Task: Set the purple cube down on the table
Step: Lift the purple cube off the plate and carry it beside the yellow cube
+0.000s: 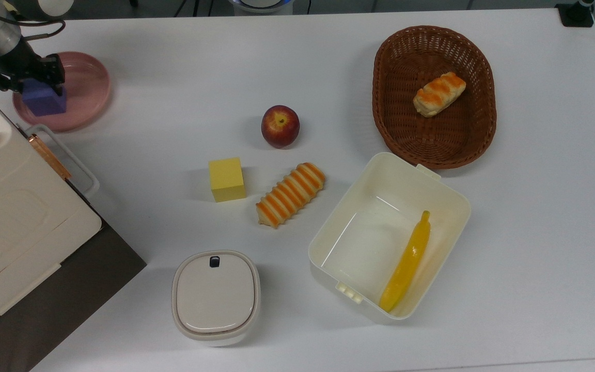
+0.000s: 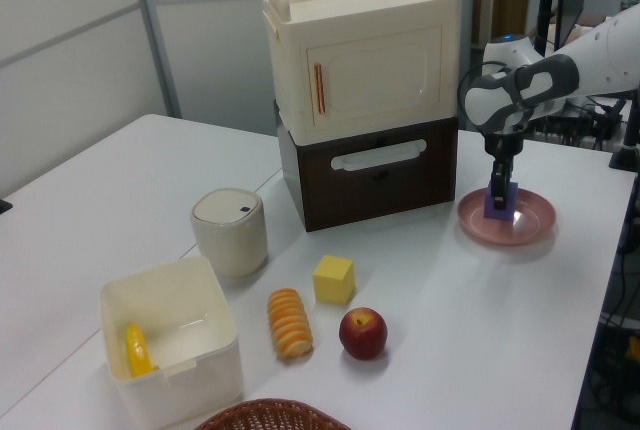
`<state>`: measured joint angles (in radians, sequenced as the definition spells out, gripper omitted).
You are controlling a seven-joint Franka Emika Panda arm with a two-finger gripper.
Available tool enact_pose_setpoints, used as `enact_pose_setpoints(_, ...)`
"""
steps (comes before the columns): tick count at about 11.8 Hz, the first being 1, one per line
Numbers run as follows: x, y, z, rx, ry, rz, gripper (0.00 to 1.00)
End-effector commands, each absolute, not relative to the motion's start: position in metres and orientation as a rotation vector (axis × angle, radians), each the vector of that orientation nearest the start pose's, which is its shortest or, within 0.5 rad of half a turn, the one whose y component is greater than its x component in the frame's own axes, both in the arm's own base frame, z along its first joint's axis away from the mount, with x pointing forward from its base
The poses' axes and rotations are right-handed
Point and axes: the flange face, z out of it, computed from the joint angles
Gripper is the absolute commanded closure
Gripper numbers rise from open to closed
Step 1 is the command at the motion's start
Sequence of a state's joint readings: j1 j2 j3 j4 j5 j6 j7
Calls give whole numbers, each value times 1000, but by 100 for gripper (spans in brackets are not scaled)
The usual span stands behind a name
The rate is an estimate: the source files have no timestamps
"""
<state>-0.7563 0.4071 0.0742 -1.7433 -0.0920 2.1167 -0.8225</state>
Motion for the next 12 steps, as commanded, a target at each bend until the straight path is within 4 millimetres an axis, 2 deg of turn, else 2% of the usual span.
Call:
enact_pose_setpoints(1, 505, -404, 382, -3186, -330, 36, 47)
enact_pose_setpoints(3, 502, -388, 415, -3176, -317, 60, 45)
enact_pose_setpoints(5, 512, -359, 435, -3176, -215, 65, 45)
enact_pose_setpoints(8, 545, -297, 442, -3178, -39, 65, 44)
enact_pose_setpoints(10, 563, -259, 441, -3179, 13, 66, 44)
enact_pose_setpoints(12, 590, -192, 437, -3178, 72, 80, 41)
